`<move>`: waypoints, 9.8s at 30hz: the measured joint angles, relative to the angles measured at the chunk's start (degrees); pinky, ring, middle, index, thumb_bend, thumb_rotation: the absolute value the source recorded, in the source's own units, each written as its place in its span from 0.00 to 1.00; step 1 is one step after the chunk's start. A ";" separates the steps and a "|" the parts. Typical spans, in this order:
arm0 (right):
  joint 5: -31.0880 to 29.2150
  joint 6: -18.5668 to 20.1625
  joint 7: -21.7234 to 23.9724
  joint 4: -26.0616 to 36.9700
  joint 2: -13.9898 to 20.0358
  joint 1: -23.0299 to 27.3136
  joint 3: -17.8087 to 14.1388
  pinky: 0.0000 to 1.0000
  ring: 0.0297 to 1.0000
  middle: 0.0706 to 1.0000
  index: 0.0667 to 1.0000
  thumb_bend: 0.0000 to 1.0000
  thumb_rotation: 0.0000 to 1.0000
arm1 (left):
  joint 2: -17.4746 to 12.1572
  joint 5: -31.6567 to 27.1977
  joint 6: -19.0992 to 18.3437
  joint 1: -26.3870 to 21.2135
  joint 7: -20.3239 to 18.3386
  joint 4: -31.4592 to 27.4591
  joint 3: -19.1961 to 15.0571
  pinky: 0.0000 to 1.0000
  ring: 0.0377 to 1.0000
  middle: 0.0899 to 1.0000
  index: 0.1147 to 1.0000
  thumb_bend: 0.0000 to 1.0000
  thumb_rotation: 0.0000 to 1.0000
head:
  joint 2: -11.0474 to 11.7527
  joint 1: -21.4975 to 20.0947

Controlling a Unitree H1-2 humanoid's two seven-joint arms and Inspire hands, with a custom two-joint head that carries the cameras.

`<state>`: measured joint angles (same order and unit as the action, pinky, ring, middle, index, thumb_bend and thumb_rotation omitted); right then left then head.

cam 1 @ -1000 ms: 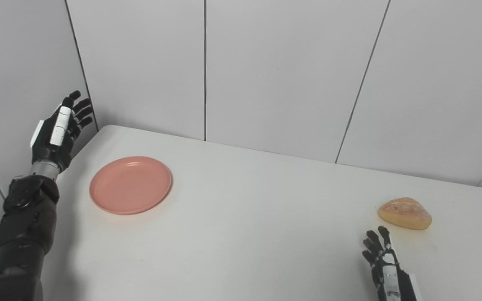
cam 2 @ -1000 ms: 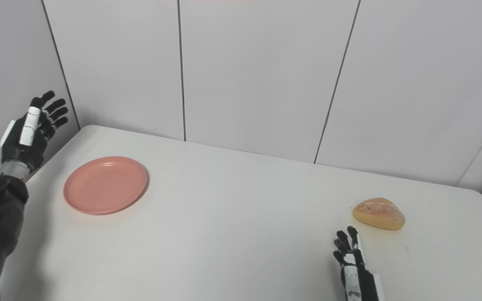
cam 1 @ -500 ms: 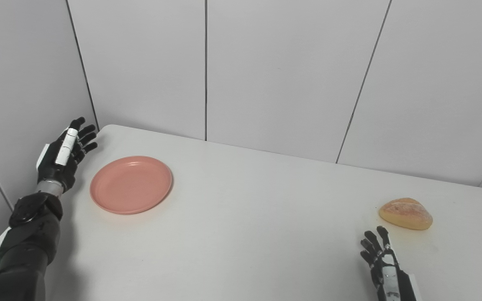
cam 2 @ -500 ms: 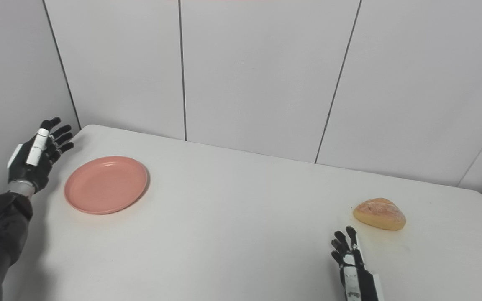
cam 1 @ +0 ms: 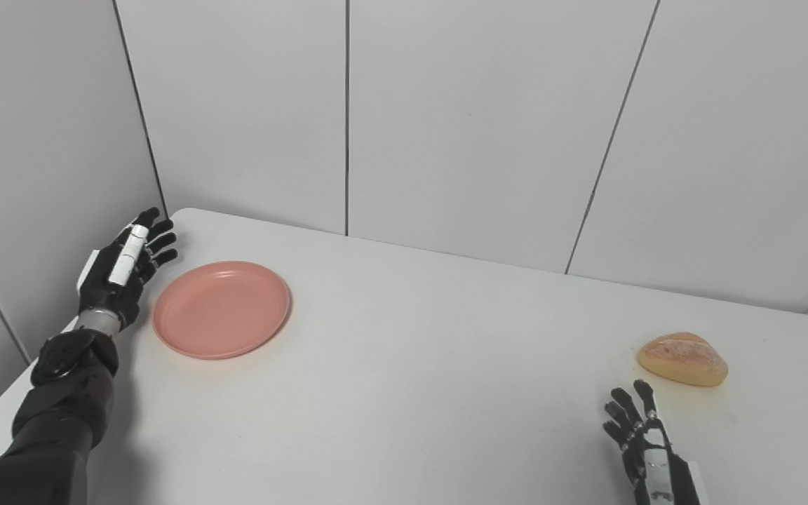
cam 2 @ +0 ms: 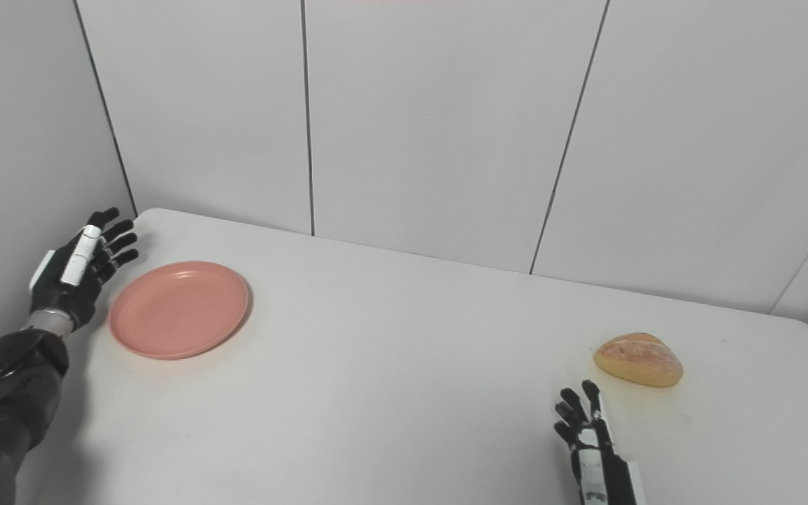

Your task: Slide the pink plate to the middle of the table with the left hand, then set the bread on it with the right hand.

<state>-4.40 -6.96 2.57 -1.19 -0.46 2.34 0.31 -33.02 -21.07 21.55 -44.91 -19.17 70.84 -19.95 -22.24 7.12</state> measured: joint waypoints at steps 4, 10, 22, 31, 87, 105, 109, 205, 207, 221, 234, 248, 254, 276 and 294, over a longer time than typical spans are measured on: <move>-0.06 0.02 0.00 0.44 0.02 -0.22 0.00 0.91 0.90 0.90 0.97 0.86 1.00 | 0.28 -0.23 -0.03 0.01 -0.03 -0.11 -0.20 0.82 0.86 0.84 0.83 0.85 0.66 | -0.79 -0.44; -0.86 0.04 0.34 1.38 0.25 -0.83 -0.03 0.91 0.91 0.90 0.97 0.87 0.98 | 0.45 -0.25 -0.23 0.31 -0.12 -0.40 -0.26 0.93 0.90 0.88 0.88 0.85 0.68 | -1.67 -0.35; -1.83 0.04 0.48 1.77 0.44 -1.28 -0.07 0.89 0.89 0.90 0.97 0.86 0.98 | 0.48 0.15 -0.42 0.77 0.04 1.89 0.48 0.82 0.83 0.82 0.83 0.93 0.67 | -2.02 -0.61; -1.95 0.34 0.51 2.59 0.52 -2.07 -0.07 0.88 0.89 0.90 0.97 0.87 0.98 | 0.43 0.47 0.21 0.71 -0.24 2.97 1.18 0.86 0.86 0.84 0.85 0.93 0.69 | -2.64 -0.70; 0.59 0.84 0.44 3.62 0.50 -2.93 0.98 0.82 0.84 0.88 0.97 0.87 0.97 | 6.81 0.80 1.90 0.38 -6.80 0.43 3.69 0.72 0.84 0.84 0.86 0.94 0.69 | -3.60 -2.46; 0.66 0.88 0.62 3.74 0.50 -3.03 1.42 0.83 0.84 0.88 0.97 0.86 0.97 | 11.38 1.28 -4.86 4.06 -5.68 -11.66 5.99 0.81 0.86 0.84 0.86 0.90 0.71 | -3.78 -2.72; 0.66 0.85 0.63 3.74 0.49 -3.03 1.47 0.83 0.84 0.88 0.97 0.87 0.96 | 12.26 1.44 -6.06 5.50 -4.90 -14.90 6.46 0.84 0.87 0.84 0.85 0.90 0.71 | -3.87 -2.90; 14.01 0.52 -2.05 3.75 -2.29 -2.65 6.79 0.76 0.81 0.87 0.97 0.79 1.00 | 33.61 -2.70 -29.90 16.76 11.78 -49.39 7.65 0.98 0.90 0.86 0.75 0.87 0.72 | -7.38 -20.03; 14.18 0.52 -2.23 3.61 -2.54 -2.50 6.94 0.76 0.81 0.87 0.97 0.78 1.00 | 33.58 -2.78 -30.06 16.77 11.64 -49.39 7.50 0.99 0.90 0.86 0.75 0.87 0.71 | -7.38 -20.83; 14.63 0.52 -3.57 2.81 -4.04 -1.94 7.90 0.75 0.81 0.86 0.96 0.76 1.00 | 32.83 -2.81 -29.55 16.63 8.80 -47.72 6.72 1.00 0.92 0.87 0.79 0.84 0.76 | -7.47 -24.60; 16.10 0.45 -4.92 0.25 -6.53 -0.22 9.36 0.77 0.83 0.88 0.97 0.77 1.00 | 31.33 -5.19 -29.44 15.65 6.88 -45.37 5.44 1.00 0.89 0.81 0.71 0.89 0.69 | -7.38 -28.56; 23.44 -3.41 -12.48 2.47 -7.12 -1.58 8.39 0.76 0.82 0.89 0.92 0.77 1.00 | 30.71 -5.34 -27.16 14.62 5.08 -42.53 5.52 1.00 0.91 0.84 0.76 0.89 0.71 | -6.24 -28.56; 23.15 -3.40 -13.66 5.90 -6.43 -2.02 5.74 0.79 0.83 0.89 0.92 0.76 1.00 | 30.08 -5.84 -27.16 14.58 5.14 -42.50 5.06 1.00 0.91 0.86 0.80 0.87 0.74 | -5.80 -27.86; 25.12 4.41 -8.30 11.87 6.76 14.54 -1.62 0.66 0.79 0.79 0.80 0.84 1.00 | 30.48 -5.84 -26.76 14.52 5.64 -42.59 5.40 1.00 0.91 0.86 0.80 0.86 0.73 | -5.45 -28.13; 48.71 7.10 -5.84 0.03 20.44 23.82 4.44 0.66 0.74 0.75 0.75 0.90 0.94 | 30.35 -6.52 -26.51 14.51 5.47 -42.53 5.70 1.00 0.90 0.83 0.79 0.85 0.73 | -5.45 -27.86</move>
<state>44.31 0.14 -3.27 -1.16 19.98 26.16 4.75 -2.68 -27.59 -4.96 -30.40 -13.70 28.31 -14.25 -27.69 -20.74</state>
